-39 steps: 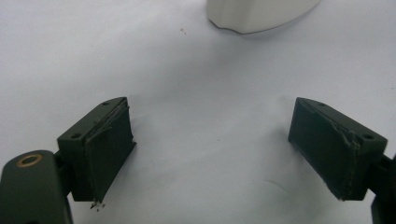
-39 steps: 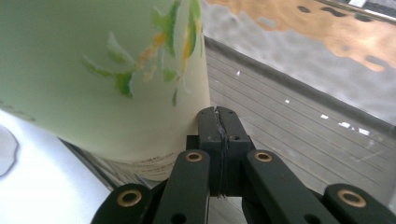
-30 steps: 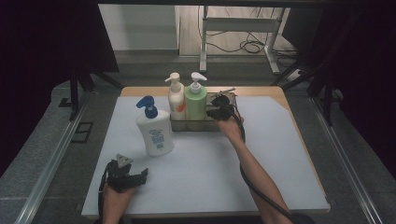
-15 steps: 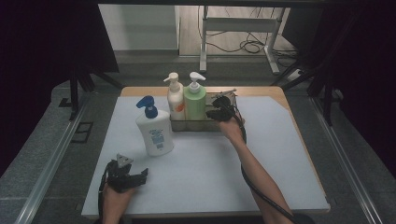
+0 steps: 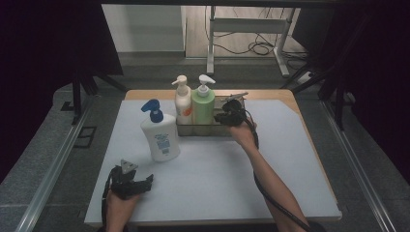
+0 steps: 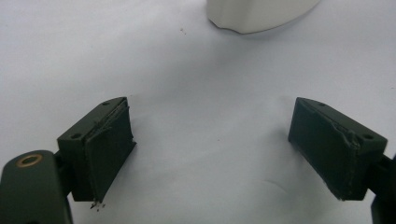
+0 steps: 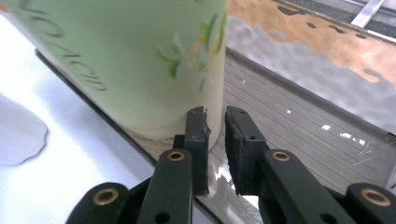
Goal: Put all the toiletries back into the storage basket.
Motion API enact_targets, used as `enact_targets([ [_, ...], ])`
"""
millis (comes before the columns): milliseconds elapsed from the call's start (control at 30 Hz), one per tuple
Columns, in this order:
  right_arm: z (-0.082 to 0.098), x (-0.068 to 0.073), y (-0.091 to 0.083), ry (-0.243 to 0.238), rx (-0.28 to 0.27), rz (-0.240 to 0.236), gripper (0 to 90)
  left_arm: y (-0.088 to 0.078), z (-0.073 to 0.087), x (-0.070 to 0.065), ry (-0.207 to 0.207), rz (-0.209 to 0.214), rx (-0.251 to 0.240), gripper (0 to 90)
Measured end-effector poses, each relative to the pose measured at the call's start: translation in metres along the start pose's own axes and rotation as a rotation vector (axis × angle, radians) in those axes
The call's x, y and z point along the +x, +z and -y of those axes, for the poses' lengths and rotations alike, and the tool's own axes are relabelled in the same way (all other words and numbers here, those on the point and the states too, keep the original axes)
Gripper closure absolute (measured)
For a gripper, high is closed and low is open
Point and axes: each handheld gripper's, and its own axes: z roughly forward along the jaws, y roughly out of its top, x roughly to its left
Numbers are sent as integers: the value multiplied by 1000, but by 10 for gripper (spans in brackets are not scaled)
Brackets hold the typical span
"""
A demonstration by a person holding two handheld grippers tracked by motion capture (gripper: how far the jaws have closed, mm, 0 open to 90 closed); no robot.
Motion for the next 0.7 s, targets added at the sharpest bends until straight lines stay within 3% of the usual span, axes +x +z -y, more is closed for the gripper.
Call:
enact_targets([
  [267, -1, 5, -17, -54, -28, -13, 633, 0, 0, 0, -1, 0, 0, 133],
  [700, 7, 13, -49, -96, -66, -45, 348, 0, 0, 0, -2, 1, 1, 133],
])
